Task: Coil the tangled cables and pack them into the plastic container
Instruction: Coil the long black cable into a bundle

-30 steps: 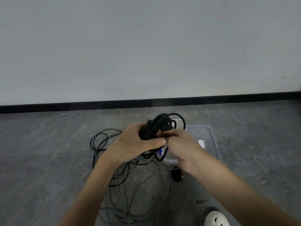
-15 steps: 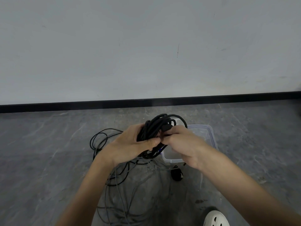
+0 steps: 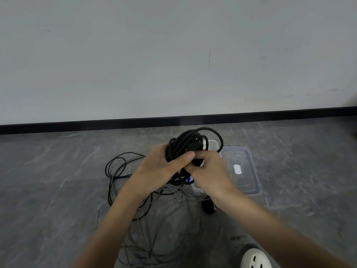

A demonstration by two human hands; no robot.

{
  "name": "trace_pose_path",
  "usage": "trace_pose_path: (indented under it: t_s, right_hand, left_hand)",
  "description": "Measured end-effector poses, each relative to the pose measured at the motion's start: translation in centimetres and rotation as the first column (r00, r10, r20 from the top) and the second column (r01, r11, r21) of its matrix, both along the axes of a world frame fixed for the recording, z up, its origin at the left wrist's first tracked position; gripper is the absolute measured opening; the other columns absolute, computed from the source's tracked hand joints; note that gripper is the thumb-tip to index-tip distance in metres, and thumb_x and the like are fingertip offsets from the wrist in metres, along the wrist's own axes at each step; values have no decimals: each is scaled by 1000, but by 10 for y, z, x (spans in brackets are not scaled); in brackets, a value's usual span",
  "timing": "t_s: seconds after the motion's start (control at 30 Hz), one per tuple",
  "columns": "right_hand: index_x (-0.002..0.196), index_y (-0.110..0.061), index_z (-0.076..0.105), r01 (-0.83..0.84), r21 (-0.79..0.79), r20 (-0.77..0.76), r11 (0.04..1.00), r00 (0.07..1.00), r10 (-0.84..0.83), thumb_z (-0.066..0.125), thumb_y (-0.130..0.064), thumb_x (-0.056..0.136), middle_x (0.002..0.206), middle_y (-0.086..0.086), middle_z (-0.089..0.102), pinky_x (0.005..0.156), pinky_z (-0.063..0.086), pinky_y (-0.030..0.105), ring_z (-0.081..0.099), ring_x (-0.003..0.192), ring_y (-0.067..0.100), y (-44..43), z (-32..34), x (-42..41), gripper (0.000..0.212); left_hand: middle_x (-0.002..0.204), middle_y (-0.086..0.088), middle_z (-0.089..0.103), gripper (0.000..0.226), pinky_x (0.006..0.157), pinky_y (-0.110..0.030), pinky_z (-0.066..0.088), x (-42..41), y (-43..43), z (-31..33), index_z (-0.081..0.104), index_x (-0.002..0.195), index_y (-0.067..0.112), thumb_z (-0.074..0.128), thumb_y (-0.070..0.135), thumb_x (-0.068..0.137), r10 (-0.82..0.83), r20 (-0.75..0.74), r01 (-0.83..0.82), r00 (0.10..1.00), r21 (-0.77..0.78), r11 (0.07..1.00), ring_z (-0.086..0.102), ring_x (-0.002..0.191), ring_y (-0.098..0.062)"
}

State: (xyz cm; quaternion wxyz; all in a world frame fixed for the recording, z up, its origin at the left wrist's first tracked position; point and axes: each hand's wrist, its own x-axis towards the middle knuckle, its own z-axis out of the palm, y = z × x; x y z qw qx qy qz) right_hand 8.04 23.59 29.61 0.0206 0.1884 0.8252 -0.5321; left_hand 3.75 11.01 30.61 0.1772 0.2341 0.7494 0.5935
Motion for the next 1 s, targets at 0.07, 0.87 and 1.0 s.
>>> trace_pose_path:
  t_s: [0.07, 0.87, 1.0]
  right_hand:
    - [70, -46, 69, 33, -62, 7, 998, 999, -32, 64, -20, 87, 96, -8, 72, 99, 44, 45, 54, 114, 25, 2, 1, -1, 32]
    - [103, -3, 70, 118, -425, 138, 897, 988, -64, 58, 6, 89, 81, -3, 67, 49, 39, -1, 60, 58, -9, 19, 14, -9, 21]
    - [100, -2, 70, 152, -477, 157, 866, 984, -86, 60, 0, 91, 79, -2, 68, 43, 37, -1, 59, 51, -14, 18, 12, -9, 14]
  left_hand:
    - [58, 20, 60, 19, 55, -5, 41, 0, -1, 0, 63, 68, 39, 61, 36, 87, -63, 10, 64, 998, -11, 998, 56, 56, 7]
    - [71, 20, 65, 8, 60, -10, 43, -10, -6, -8, 61, 96, 32, 64, 36, 90, -25, -3, 24, 1000, -229, 973, 61, 69, 5]
    - [107, 6, 67, 33, 85, -17, 49, -10, -14, -5, 55, 122, 28, 65, 24, 92, -149, 187, 185, 971, -192, 964, 61, 101, -1]
